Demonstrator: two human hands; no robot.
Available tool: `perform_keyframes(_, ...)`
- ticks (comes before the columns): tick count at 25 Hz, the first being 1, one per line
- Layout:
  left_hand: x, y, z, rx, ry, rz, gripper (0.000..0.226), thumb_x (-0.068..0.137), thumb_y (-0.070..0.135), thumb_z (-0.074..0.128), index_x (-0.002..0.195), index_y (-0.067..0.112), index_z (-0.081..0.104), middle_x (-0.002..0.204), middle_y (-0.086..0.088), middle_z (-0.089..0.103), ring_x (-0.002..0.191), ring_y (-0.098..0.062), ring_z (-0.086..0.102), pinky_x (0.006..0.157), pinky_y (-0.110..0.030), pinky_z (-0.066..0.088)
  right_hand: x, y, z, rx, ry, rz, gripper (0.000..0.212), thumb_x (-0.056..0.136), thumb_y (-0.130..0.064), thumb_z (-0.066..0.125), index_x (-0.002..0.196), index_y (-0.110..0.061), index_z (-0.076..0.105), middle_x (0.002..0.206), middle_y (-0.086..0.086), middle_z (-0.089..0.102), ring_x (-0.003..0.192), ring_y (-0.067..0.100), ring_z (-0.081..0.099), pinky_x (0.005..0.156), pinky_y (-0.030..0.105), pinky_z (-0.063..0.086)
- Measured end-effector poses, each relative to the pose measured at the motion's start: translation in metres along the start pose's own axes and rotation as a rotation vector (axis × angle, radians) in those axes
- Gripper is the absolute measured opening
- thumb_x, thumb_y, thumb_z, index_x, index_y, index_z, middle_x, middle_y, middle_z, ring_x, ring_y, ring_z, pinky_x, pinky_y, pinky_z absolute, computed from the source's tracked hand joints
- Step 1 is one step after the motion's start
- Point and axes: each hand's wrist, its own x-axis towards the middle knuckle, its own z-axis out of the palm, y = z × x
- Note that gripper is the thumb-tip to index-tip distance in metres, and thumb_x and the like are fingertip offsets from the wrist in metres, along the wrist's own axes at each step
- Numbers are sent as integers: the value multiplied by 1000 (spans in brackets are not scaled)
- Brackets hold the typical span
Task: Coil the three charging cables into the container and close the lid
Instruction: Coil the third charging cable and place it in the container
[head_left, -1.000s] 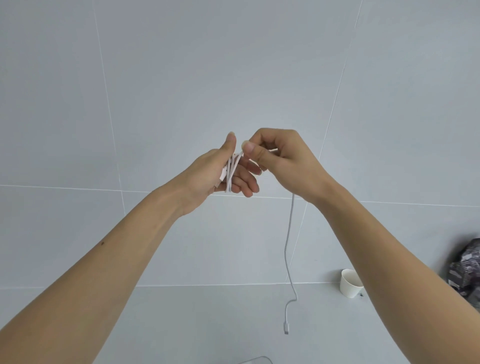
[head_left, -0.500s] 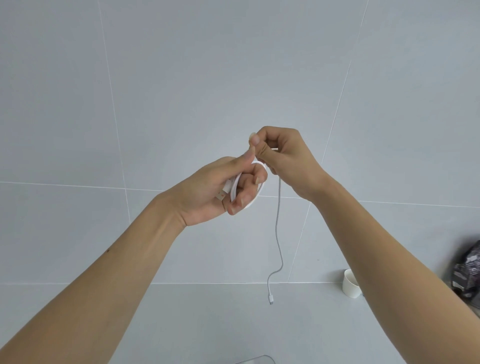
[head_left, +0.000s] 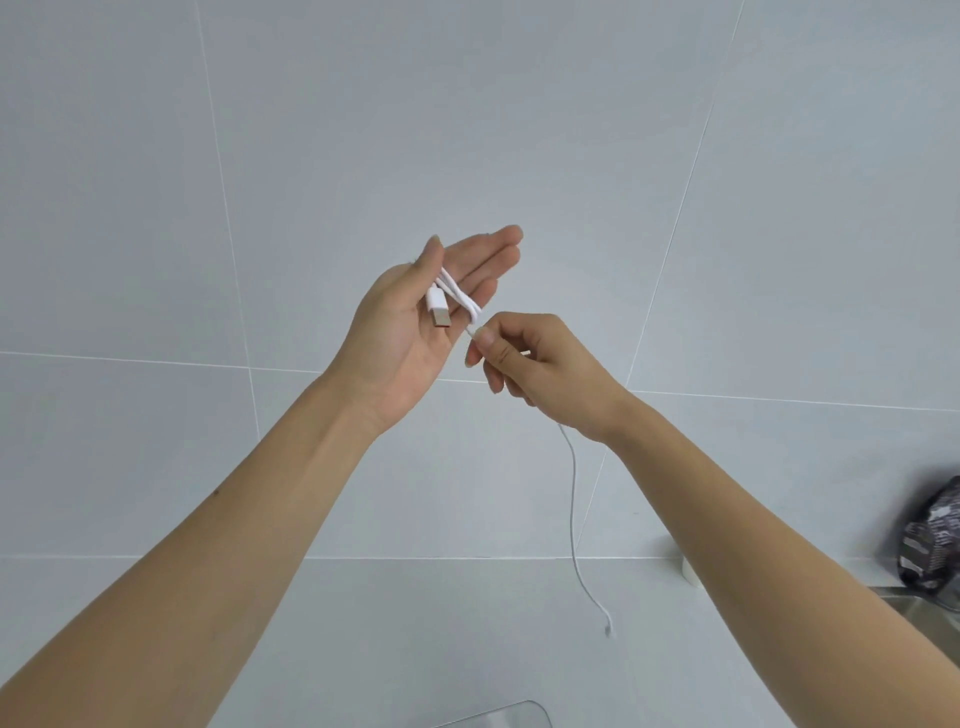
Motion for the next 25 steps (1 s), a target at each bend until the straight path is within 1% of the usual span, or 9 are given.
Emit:
perform_keyframes(3,5,-4,-4,170,103,41,46,110,27,26,134,-8,44,133,-8,63,124,-16,59,102,-24,47,-5,-4,-7,-44,14,-8,29,105,-27,49,84,-16,66,54,-18,53,50,1,44,50,11,36)
perform_keyframes(5,7,-6,-3,324,145,50,42,110,27,26,131,-4,45,131,-7,64,121,-14,62,103,-26,47,-8,-5,-11,-32,17,-3,27,103,-26,53,83,-12,65,55,-22,54,50,-1,47,50,7,36)
perform_keyframes(8,10,-9,-3,585,190,21,36,110,30,26,127,6,47,128,-3,65,116,-8,64,101,-24,48,-12,-9,-17,-11,32,3,27,101,-25,59,81,-7,63,60,-19,55,48,-2,46,49,7,34)
perform_keyframes(10,9,-13,-6,729,205,-47,41,108,38,24,113,19,60,118,2,70,108,-2,66,93,-17,47,-13,-13,-22,-4,40,-30,27,101,-22,58,83,-3,62,59,-21,55,48,-3,46,49,6,34)
perform_keyframes(12,6,-18,-7,828,176,-133,56,105,50,19,95,28,70,98,6,76,95,-1,69,83,-14,47,-12,-18,-27,-2,49,-72,26,103,-17,55,85,0,61,56,-24,56,47,-4,49,49,5,35)
perform_keyframes(15,3,-21,-4,822,50,-260,78,100,62,8,97,12,68,85,-3,78,78,-14,74,74,-23,49,-7,-24,-31,-15,77,-112,25,103,-16,54,81,-5,60,55,-23,54,47,-3,48,50,5,35)
perform_keyframes(19,-1,-17,0,738,-97,-358,89,93,72,4,74,15,69,72,-11,75,59,-21,67,60,-17,50,0,-26,-35,-7,117,-126,26,102,-20,57,76,-16,60,63,-19,58,50,-1,45,51,7,35)
perform_keyframes(22,-5,-13,3,553,-187,-390,80,95,69,13,66,16,67,56,-6,66,48,-18,55,53,-19,47,5,-24,-37,15,118,-139,26,102,-18,57,76,-16,60,54,-25,55,48,-2,46,50,6,33)
perform_keyframes(25,-9,-10,7,424,-247,-341,59,99,54,29,62,20,60,44,3,55,40,-11,46,43,-16,39,8,-18,-37,59,90,-140,28,103,-18,54,76,-13,58,52,-24,52,46,-1,43,49,7,31)
